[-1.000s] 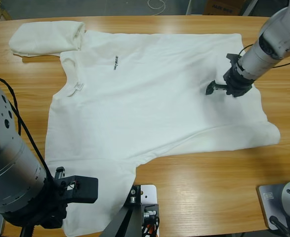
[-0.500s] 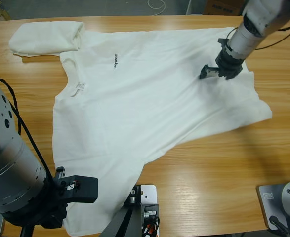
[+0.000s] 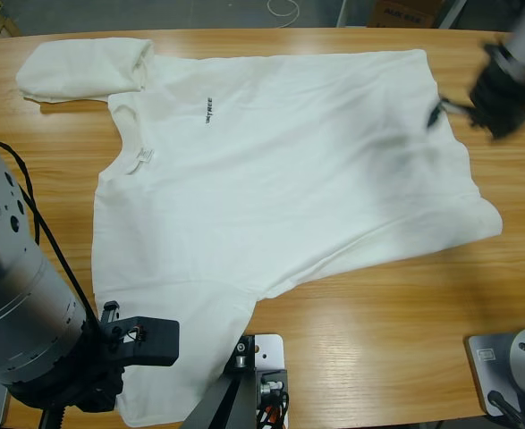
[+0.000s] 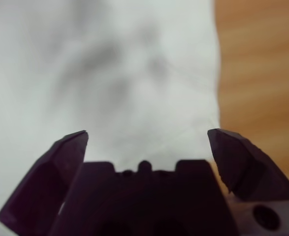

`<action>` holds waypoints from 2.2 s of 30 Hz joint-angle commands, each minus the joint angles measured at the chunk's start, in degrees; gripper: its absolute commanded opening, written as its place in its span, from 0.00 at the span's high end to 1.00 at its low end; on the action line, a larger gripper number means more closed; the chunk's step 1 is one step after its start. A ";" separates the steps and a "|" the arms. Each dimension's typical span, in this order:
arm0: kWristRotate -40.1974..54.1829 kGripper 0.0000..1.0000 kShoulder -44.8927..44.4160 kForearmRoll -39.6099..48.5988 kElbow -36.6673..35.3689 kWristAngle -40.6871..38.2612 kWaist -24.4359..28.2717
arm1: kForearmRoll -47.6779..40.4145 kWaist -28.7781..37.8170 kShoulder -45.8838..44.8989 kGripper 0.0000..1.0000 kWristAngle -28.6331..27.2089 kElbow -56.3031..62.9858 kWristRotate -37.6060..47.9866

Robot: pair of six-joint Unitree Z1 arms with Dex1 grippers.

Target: Fold clothes

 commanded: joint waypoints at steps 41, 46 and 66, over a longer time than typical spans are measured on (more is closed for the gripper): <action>-2.03 1.00 0.79 -2.45 3.05 1.13 0.36 | 8.49 12.83 15.48 0.05 12.21 2.01 32.88; -2.12 1.00 0.83 -2.45 3.05 1.10 0.36 | 7.56 14.50 18.51 0.05 13.09 1.95 33.25; -2.12 1.00 0.67 -2.51 3.08 1.13 0.36 | 8.40 14.68 14.06 0.08 11.66 7.88 33.23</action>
